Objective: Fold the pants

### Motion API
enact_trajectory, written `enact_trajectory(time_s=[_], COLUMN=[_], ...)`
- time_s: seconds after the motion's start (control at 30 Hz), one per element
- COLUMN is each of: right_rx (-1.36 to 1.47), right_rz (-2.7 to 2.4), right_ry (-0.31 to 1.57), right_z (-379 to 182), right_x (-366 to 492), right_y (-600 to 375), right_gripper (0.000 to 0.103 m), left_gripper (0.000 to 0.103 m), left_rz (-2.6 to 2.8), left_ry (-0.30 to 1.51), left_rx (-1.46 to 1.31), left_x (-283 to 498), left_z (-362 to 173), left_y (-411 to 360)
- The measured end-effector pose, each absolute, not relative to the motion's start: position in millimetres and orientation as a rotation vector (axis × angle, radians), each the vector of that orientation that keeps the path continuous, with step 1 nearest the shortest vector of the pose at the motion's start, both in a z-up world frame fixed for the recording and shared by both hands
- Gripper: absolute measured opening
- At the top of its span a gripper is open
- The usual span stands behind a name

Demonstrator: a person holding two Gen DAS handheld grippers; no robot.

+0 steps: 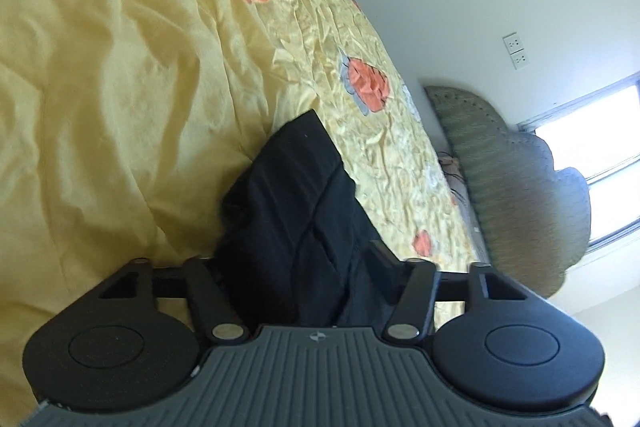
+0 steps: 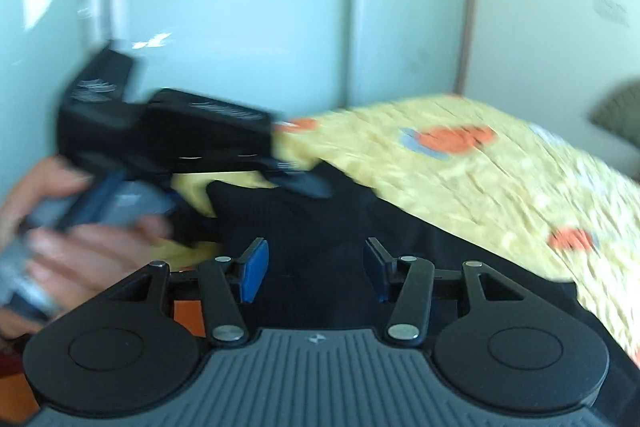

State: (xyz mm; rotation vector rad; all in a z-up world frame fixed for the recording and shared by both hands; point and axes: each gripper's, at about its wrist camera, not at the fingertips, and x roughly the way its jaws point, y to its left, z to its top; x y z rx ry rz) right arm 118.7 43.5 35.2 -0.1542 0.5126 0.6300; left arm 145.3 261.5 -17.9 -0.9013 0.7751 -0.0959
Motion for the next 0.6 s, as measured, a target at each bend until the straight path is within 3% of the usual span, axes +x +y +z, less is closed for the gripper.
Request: enact_trajectory(time_s=[0.03,0.13,0.4,0.6], right_rx=[-0.162,-0.205,0.087,0.29], right_rz=[0.598,0.588,0.584,0.6], right_ry=[0.56,0.632,0.485,0.373], right_z=[27,4,30,49], right_x=[132,152,142,118], right_y=[44,52,0,-53], right_gripper=[0.051,0.053,0.054,0.054], left_gripper=[0.039,0.023,0.017,0.017], left_rz=[-0.073,-0.036,-0.091,-0.23], left_ry=[0.777,0.761,0.524,0.422], left_rx=[-0.865,-0.753,-0.376,-0.266], left_x=[145,141,90,63], left_z=[-17,-13,68,103], left_y=[259,253,172,94])
